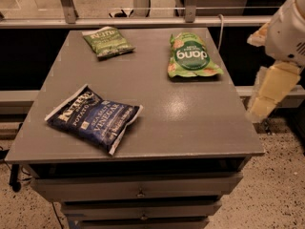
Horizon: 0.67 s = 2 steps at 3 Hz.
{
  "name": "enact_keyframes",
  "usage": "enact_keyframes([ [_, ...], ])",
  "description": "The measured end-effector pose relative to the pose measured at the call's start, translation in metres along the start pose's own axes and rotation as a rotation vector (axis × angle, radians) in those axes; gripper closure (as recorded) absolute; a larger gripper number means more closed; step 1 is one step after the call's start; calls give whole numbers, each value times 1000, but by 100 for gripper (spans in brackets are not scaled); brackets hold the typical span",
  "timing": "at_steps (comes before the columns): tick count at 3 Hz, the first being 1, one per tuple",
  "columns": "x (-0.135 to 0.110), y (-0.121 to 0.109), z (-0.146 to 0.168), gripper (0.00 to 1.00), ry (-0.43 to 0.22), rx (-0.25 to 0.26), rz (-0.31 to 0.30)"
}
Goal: Pick green jalapeno chip bag
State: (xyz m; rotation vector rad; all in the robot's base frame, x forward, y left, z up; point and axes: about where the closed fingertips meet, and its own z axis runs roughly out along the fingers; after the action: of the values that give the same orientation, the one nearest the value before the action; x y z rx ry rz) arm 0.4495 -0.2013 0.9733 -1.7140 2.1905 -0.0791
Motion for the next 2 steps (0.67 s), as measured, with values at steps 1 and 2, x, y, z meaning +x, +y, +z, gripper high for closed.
enact_keyframes([
  [1,-48,-18,34,0,-96,24,-31],
  [2,-115,-54,72,0,-208,90,-68],
])
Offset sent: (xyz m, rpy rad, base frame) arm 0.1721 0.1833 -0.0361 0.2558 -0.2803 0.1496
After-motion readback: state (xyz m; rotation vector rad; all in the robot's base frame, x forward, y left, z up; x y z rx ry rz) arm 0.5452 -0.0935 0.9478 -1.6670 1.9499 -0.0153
